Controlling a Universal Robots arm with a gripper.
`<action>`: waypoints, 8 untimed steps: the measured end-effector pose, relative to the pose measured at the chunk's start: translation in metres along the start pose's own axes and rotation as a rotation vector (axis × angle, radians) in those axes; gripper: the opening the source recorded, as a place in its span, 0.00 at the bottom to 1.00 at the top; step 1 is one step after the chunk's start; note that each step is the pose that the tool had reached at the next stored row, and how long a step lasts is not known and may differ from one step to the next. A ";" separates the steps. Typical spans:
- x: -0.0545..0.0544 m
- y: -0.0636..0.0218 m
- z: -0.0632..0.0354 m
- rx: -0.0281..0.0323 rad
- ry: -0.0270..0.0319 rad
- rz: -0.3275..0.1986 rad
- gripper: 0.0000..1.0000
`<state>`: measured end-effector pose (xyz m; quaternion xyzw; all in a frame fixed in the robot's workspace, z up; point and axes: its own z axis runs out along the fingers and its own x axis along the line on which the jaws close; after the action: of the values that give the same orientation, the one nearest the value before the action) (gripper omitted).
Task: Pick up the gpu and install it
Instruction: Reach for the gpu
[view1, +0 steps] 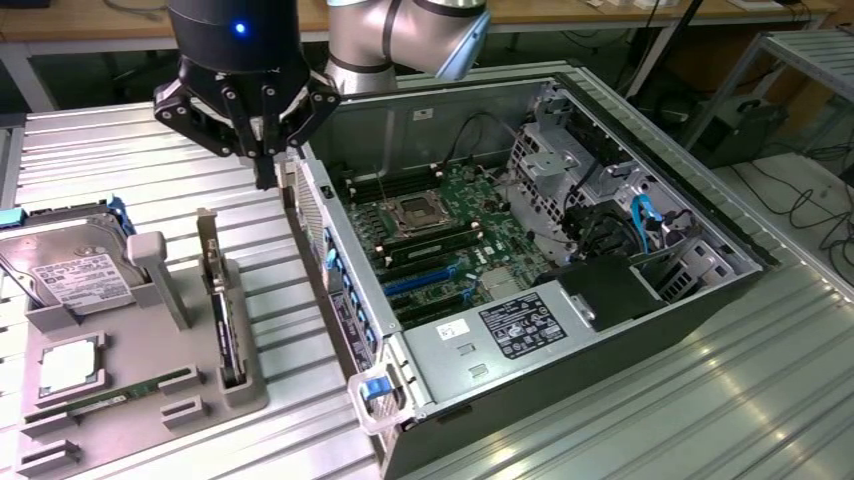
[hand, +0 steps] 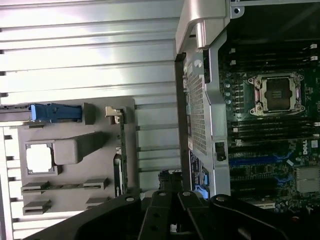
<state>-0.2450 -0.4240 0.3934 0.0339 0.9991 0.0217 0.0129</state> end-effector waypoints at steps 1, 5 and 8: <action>0.001 -0.0014 -0.0001 -0.0001 -0.0001 0.000 0.11; 0.006 -0.0072 -0.0004 -0.0001 0.0000 0.000 0.11; 0.014 -0.0098 -0.0008 0.0000 0.0000 0.000 0.11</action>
<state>-0.2595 -0.4329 0.3933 0.0339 0.9991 0.0217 0.0130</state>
